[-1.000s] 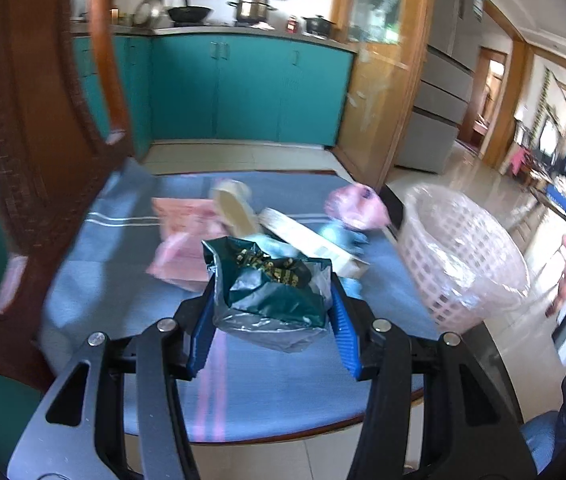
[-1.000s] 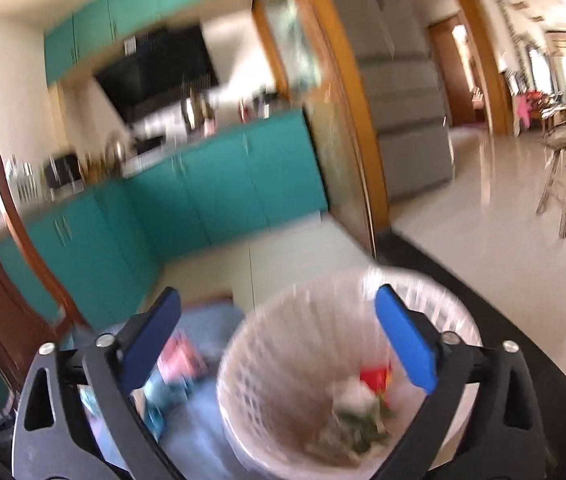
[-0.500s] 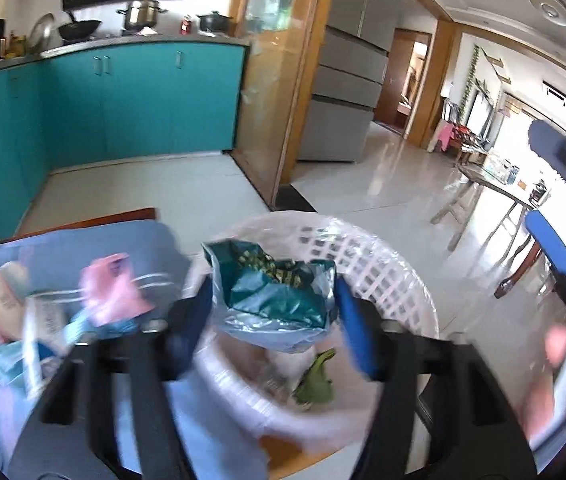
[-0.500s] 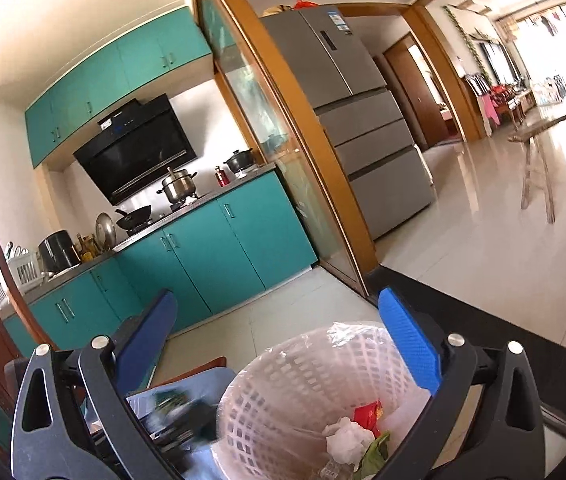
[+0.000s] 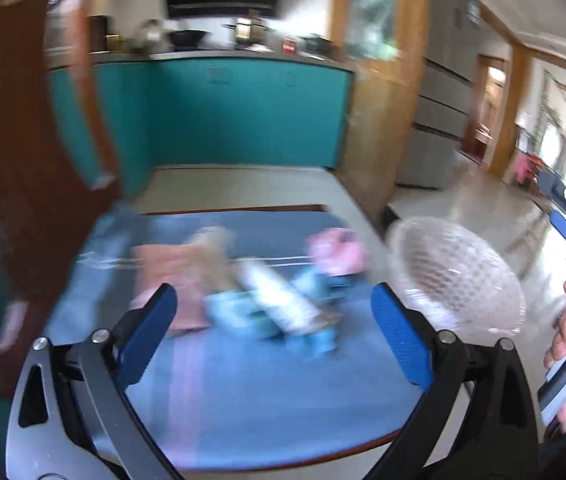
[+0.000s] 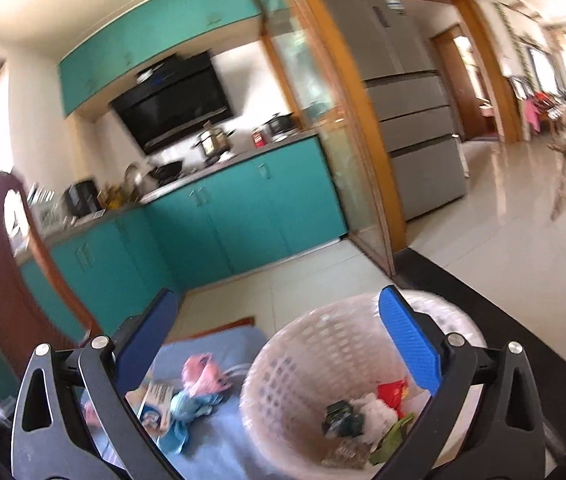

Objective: Collect trash
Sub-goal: 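Carry the dark green bag over the basket and open the left tool, then reach the right tool to the white ointment box and grasp it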

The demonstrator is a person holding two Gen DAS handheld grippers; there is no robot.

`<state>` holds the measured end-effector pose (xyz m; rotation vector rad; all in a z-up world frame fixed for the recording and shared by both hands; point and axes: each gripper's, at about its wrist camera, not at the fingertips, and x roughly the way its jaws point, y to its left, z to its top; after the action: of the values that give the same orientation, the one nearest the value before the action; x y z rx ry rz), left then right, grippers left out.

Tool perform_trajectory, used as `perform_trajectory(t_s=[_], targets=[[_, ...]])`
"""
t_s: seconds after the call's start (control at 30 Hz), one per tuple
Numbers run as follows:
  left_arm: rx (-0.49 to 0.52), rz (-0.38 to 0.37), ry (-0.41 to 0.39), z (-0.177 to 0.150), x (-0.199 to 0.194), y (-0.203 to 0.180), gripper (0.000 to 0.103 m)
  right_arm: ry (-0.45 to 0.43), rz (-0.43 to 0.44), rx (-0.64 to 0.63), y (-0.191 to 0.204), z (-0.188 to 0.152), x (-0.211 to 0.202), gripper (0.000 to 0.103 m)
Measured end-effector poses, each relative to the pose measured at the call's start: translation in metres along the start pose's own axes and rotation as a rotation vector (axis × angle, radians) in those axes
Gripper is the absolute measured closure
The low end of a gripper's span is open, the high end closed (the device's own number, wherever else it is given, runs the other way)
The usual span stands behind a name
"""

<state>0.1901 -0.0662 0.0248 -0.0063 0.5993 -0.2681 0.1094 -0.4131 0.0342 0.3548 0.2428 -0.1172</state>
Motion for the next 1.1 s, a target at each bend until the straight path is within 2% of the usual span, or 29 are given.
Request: perform_trajectory(t_s=[0.13, 0.2, 0.27, 0.37, 0.47, 0.77, 1.1], targets=[[-0.061, 0.109, -0.018, -0.021, -0.016, 0.050, 0.004, 0.065, 0.056, -0.100, 0.043, -0.018, 0.004, 0.004], [-0.077, 0.149, -0.010, -0.030, -0.015, 0.064, 0.004, 0.100, 0.074, -0.171, 0.068, -0.032, 0.003, 0.004], [-0.069, 0.143, 0.013, -0.033, -0.010, 0.071, 0.004, 0.157, 0.089, -0.213, 0.087, -0.047, 0.005, 0.004], [-0.044, 0.141, 0.022, -0.037, -0.010, 0.070, 0.004, 0.296, 0.109, -0.279, 0.115, -0.080, 0.012, 0.004], [-0.057, 0.104, 0.037, -0.037, -0.010, 0.064, 0.004, 0.356, 0.124, -0.297, 0.128, -0.094, 0.015, 0.004], [-0.039, 0.067, 0.053, -0.039, -0.010, 0.057, 0.004, 0.380, 0.103, -0.306, 0.135, -0.107, 0.024, 0.004], [-0.039, 0.074, 0.066, -0.039, -0.007, 0.055, 0.004, 0.379, 0.109, -0.323, 0.134, -0.107, 0.024, 0.004]])
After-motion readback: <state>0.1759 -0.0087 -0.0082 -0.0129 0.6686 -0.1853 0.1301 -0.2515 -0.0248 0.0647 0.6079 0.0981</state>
